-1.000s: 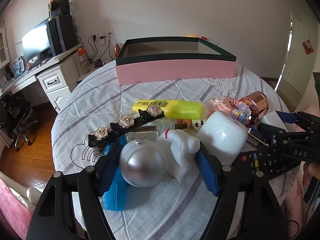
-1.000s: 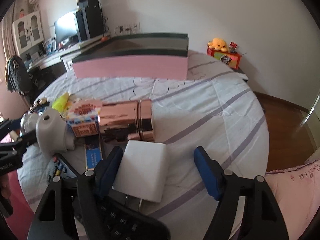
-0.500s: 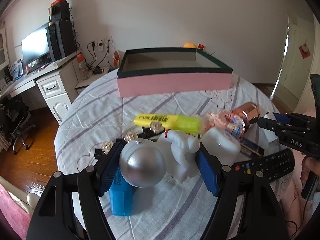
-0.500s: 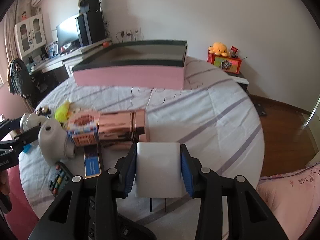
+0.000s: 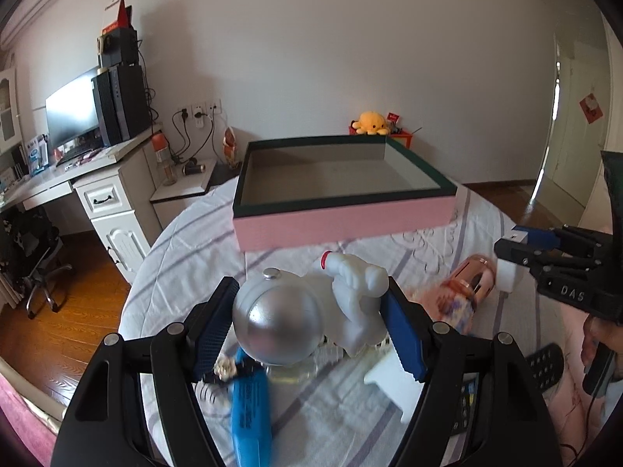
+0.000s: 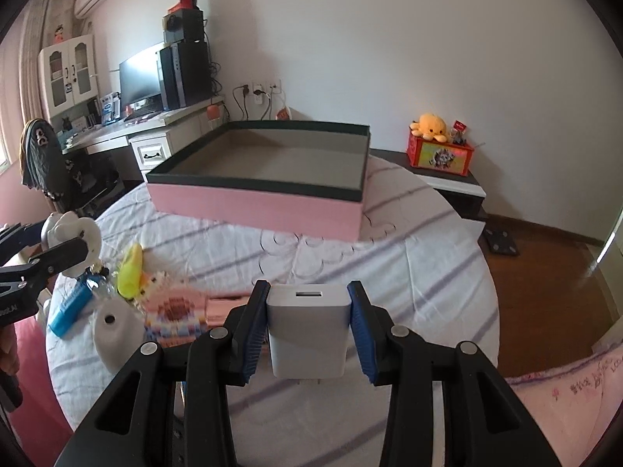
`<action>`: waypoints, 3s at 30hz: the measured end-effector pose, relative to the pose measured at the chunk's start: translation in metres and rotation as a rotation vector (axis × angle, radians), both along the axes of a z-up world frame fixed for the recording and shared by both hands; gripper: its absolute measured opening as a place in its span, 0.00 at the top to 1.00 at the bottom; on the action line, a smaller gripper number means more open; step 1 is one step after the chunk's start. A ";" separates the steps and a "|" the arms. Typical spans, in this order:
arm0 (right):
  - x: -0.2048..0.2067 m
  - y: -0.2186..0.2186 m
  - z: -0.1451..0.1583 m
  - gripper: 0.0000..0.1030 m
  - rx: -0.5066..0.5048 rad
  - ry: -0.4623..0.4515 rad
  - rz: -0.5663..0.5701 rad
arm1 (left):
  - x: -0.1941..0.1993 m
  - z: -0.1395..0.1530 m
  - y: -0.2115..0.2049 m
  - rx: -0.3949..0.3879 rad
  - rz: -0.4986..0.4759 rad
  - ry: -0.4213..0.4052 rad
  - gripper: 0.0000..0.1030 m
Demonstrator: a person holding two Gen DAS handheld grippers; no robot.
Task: Organize rigid objects
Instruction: 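Carry both items into the pink box and open both grippers, then withdraw both tools from the box back toward the bed items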
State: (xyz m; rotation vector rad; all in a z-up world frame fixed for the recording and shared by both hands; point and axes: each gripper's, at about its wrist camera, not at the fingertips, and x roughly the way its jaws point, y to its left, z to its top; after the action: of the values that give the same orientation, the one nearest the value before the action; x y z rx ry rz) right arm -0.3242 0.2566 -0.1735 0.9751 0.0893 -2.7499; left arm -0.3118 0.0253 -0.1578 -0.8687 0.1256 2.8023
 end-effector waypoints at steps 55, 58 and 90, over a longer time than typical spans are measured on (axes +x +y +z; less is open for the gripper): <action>-0.197 -0.067 -0.006 0.58 0.027 -0.110 0.124 | -0.211 -0.007 0.028 -0.131 0.108 -0.096 0.07; -0.186 -0.063 0.007 0.44 0.023 -0.079 0.115 | -0.198 0.006 0.025 -0.136 0.121 -0.065 0.03; 0.117 -0.027 0.099 0.00 -0.036 0.337 -0.067 | 0.114 0.099 -0.009 -0.034 0.241 0.326 0.00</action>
State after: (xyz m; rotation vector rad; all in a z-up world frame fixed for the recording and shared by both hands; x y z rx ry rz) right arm -0.2071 0.2300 -0.0747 0.5068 0.0626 -2.9392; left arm -0.1980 0.0158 -0.0590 -0.4506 0.1244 3.1574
